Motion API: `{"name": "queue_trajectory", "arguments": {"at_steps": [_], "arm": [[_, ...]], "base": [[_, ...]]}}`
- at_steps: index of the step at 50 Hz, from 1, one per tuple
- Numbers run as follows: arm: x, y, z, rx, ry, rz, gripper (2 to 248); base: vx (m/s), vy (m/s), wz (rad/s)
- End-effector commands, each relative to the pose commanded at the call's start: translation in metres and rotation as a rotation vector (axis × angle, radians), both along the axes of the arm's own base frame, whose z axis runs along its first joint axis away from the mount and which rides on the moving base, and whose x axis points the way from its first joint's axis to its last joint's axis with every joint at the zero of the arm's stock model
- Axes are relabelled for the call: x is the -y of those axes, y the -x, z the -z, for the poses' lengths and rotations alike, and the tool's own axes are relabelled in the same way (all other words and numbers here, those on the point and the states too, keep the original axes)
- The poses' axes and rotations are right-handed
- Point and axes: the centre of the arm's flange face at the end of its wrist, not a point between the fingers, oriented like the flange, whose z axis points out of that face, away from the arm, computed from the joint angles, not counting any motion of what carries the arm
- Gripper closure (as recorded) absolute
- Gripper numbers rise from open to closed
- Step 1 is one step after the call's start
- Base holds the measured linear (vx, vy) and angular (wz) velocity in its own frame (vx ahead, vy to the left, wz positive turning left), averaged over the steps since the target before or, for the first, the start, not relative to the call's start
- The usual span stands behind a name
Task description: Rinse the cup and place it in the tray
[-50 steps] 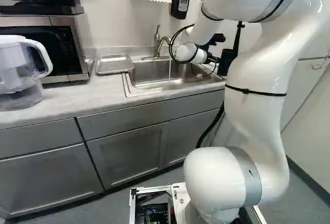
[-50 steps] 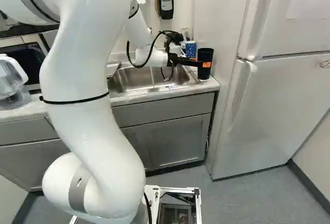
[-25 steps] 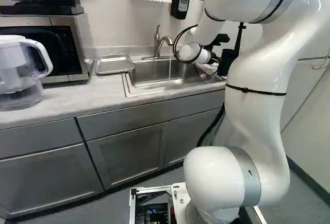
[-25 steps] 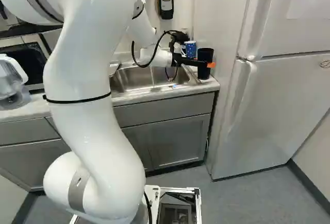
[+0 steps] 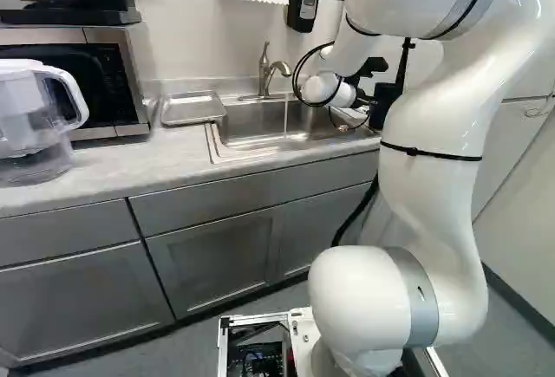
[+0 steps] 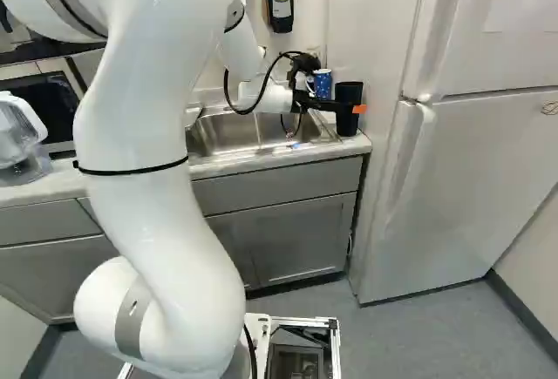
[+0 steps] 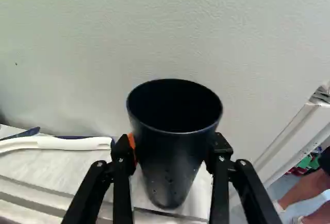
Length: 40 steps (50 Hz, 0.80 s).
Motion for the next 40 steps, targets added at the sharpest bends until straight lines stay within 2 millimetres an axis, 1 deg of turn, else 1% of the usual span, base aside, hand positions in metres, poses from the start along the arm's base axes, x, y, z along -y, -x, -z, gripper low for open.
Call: {"name": "queue_trajectory", "arguments": {"at_steps": [2,3,16,25,40], "arm": [[0.000,0.000,0.000,0.000,0.000,0.000,108],[0.000,0.000,0.000,0.000,0.000,0.000,124],[0.000,0.000,-0.002,0.004,0.000,-0.001,124],[-0.004,0.002,-0.013,0.023,0.002,-0.006,124],[-0.014,0.008,-0.033,0.058,0.006,-0.025,124]], "base": [[0.000,0.000,0.000],[0.000,0.000,0.000],[0.000,0.000,0.000],[0.000,0.000,0.000],[0.000,0.000,0.000]]}}
